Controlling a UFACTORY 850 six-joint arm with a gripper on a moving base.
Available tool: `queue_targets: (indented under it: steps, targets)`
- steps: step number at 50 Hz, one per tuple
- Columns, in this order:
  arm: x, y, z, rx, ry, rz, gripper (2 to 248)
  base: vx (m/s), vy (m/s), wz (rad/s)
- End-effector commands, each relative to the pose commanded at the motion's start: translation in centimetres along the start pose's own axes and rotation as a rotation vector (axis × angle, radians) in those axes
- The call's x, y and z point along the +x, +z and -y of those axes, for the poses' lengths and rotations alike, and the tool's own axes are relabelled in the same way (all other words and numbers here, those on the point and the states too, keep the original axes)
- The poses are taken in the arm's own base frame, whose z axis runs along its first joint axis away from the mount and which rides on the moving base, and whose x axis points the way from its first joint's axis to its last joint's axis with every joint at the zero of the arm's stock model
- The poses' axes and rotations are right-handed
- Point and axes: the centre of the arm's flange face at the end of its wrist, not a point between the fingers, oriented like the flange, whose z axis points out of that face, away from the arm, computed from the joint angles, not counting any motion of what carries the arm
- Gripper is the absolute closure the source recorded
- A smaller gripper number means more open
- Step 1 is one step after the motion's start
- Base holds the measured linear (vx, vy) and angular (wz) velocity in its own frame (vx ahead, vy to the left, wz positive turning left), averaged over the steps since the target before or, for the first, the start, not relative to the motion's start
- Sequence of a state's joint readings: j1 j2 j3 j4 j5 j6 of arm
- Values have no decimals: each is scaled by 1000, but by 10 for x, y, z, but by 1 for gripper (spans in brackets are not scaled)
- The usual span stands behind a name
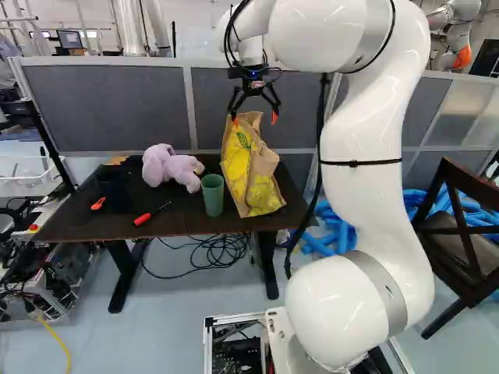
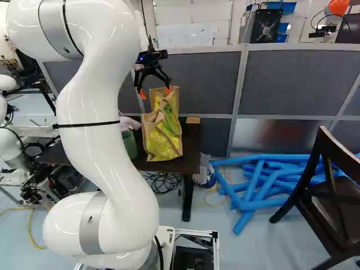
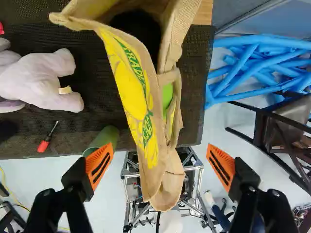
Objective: Pick up the bag on the ground and place it on the table
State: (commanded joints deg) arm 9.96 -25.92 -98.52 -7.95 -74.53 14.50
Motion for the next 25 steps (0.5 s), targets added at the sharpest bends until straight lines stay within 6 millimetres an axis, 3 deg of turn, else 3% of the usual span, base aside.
queue_targets:
  steps: [25]
  targets:
    - [0, 0, 0, 0, 0, 0, 3, -23, 0, 2]
